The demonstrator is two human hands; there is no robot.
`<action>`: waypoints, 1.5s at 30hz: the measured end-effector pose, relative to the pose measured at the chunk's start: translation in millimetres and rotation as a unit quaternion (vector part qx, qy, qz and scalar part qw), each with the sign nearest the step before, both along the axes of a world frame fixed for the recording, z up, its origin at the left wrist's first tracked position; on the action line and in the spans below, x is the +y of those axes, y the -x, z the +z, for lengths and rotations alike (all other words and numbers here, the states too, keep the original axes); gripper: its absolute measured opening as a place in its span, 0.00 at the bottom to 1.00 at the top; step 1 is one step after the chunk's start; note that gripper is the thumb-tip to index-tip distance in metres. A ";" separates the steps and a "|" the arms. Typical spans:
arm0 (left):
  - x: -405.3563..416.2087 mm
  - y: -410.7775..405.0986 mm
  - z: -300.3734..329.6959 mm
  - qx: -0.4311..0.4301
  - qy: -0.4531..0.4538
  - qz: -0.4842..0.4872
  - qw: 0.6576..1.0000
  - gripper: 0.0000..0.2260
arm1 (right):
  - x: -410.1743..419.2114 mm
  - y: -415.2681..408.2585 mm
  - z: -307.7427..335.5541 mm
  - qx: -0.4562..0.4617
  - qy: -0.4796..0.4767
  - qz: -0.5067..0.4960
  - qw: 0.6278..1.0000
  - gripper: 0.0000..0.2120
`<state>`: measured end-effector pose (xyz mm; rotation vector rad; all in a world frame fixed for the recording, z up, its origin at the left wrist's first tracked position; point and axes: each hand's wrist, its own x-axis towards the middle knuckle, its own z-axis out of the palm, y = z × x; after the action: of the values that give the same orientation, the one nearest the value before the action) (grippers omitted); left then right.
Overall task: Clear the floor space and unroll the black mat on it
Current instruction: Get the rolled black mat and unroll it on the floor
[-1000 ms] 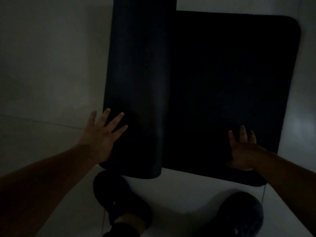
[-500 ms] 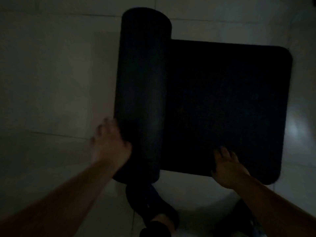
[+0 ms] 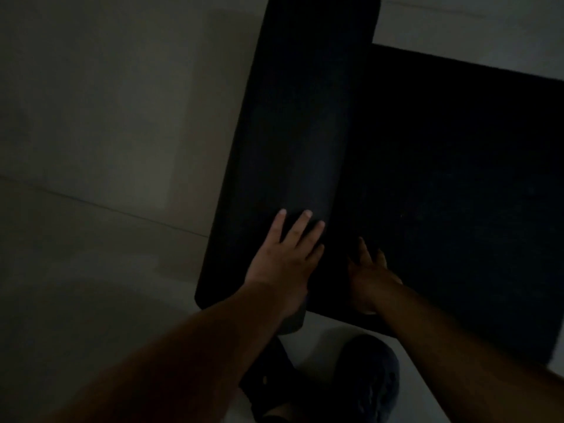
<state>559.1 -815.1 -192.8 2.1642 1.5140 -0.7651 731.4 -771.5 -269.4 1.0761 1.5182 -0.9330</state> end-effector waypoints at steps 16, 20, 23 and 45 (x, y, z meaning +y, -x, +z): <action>-10.6 126.8 17.4 0.107 0.120 0.129 0.979 0.36 | -1.1 15.5 5.6 -0.066 0.021 0.046 0.997 0.57; -27.2 179.1 5.3 0.111 0.106 0.101 0.983 0.39 | -11.8 16.5 6.7 -0.062 -0.020 0.064 0.996 0.59; -45.6 218.5 -2.7 0.121 0.097 0.097 0.983 0.42 | -19.5 24.8 6.8 -0.095 -0.044 0.079 0.991 0.57; -7.7 313.7 70.9 -0.104 -0.083 0.114 0.985 0.38 | -41.1 272.0 59.9 -0.033 -0.133 -0.120 0.983 0.46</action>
<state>245.3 -822.8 -121.9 2.0608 1.7241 -0.3366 459.4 -812.6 -209.5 1.4945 1.5104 -0.8614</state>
